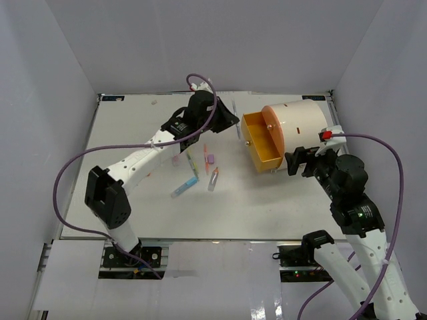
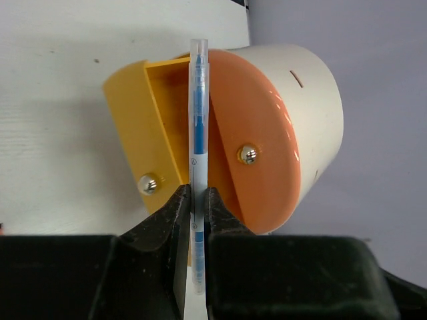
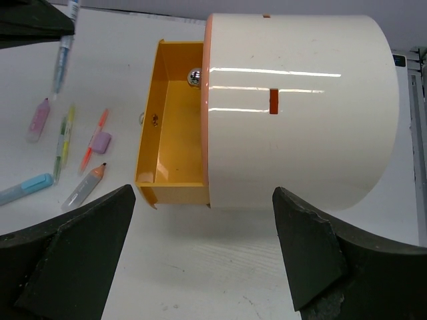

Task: Sort the stationery into containers
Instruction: Place the pen in the drawer.

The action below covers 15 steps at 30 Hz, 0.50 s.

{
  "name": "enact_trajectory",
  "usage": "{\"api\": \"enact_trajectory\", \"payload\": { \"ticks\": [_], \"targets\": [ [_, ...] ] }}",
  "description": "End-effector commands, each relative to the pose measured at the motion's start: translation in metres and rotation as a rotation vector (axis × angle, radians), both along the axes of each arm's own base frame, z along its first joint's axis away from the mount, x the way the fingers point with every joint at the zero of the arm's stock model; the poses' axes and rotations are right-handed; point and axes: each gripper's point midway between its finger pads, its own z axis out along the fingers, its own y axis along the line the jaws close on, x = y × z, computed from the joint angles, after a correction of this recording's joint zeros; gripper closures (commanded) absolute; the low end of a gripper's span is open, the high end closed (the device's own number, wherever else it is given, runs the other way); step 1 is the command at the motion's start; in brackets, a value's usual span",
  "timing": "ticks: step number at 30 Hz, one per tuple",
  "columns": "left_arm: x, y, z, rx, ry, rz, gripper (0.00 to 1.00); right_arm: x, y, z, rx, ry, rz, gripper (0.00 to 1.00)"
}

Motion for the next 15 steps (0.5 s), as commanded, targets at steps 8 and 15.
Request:
{"api": "enact_trajectory", "payload": {
  "ticks": [8,15],
  "targets": [
    [0.019,-0.082,-0.001,-0.126,0.031,-0.009,0.75,-0.004,-0.004,0.020,0.033,-0.076,-0.020,0.10],
    [0.016,-0.093,-0.023,-0.092,0.051,-0.025,0.42,-0.003,-0.004,0.023,0.015,-0.068,-0.014,0.10]
  ]
}}
